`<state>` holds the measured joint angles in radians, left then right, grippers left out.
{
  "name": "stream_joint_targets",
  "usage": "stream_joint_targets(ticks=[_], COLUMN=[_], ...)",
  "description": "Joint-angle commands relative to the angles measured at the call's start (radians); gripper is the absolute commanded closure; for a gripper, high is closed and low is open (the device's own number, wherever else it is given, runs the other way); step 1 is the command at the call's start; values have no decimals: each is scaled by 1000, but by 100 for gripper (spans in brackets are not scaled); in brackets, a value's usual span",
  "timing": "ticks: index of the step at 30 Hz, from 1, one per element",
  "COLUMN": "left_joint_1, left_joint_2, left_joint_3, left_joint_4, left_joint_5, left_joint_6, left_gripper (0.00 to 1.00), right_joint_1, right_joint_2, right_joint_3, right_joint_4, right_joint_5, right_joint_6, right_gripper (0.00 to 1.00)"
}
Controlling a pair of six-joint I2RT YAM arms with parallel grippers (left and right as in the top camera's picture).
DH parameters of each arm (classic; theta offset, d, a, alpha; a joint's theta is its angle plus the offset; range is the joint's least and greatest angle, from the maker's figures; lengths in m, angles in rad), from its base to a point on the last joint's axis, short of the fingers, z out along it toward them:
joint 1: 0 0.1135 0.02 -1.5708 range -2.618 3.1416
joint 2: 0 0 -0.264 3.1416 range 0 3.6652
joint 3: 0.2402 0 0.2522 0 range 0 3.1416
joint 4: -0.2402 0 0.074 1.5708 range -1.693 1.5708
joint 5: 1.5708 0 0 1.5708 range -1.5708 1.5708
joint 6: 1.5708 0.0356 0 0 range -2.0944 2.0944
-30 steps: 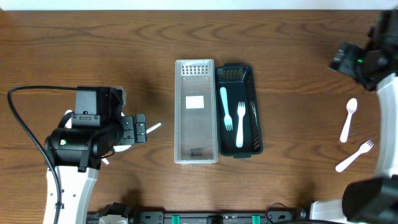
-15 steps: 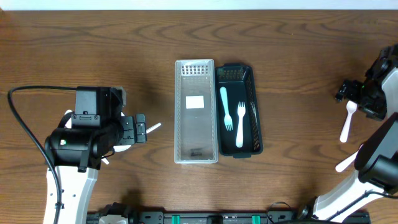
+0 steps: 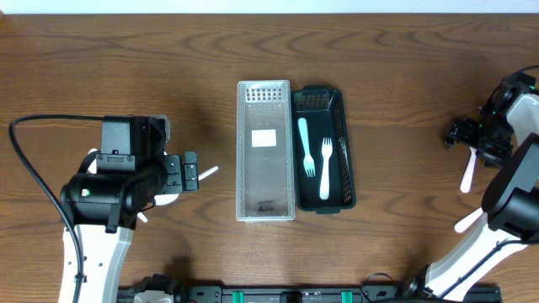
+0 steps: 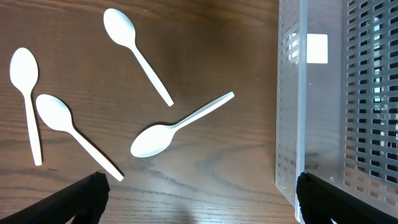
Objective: Pack container
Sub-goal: 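Grasp a white spoon on the right with the right gripper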
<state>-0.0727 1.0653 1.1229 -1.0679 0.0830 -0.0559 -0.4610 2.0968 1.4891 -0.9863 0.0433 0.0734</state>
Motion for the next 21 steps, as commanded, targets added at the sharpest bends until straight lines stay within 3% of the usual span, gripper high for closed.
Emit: stream_joint_targets(ticks=[1, 11, 14, 17, 21], left_joint_1=[6, 6, 6, 6, 6], left_joint_2=[1, 1, 1, 1, 1], left_joint_3=[11, 11, 11, 11, 11], left_joint_4=[0, 0, 0, 0, -1], left_joint_5=[3, 3, 3, 3, 3], left_joint_6=[-6, -6, -6, -6, -6], left_gripper=[2, 2, 2, 2, 2], right_joint_1=[-10, -10, -10, -10, -10], right_joint_2=[40, 46, 46, 46, 46], right_joint_3=[-7, -10, -10, -10, -10], right_joint_4=[-1, 13, 10, 7, 6], right_joint_5=[-26, -26, -26, -26, -26], right_joint_6=[-23, -27, -27, -26, -26], right_gripper=[1, 3, 17, 39, 49])
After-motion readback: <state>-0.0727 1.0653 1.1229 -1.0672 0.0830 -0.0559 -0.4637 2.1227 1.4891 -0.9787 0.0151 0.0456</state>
